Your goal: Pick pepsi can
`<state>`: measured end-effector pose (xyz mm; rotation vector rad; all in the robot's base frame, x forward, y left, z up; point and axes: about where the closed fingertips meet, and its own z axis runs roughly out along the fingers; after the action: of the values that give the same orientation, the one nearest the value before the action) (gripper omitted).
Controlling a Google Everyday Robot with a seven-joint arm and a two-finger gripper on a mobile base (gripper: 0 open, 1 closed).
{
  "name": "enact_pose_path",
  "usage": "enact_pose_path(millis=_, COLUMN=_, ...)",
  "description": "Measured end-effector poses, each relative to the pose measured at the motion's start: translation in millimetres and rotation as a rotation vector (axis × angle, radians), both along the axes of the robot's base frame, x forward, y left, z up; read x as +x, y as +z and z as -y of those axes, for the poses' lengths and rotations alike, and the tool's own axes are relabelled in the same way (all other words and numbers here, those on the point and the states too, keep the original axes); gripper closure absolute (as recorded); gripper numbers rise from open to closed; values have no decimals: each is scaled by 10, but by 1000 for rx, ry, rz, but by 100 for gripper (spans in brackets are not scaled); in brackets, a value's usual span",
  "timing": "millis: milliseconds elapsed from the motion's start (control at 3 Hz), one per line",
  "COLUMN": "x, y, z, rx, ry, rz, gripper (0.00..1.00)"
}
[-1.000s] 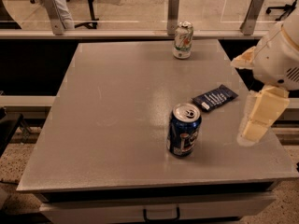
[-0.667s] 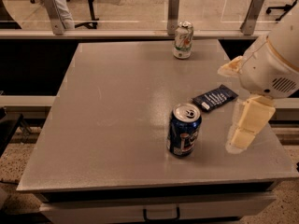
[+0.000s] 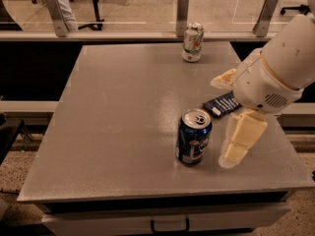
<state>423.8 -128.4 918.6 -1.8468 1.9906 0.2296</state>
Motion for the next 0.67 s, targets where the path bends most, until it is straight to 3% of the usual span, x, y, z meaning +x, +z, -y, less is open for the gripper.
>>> enact_pose_path(millis=667, x=66, y=-123, z=-240, rx=53, ry=44, rz=-21, gripper=0)
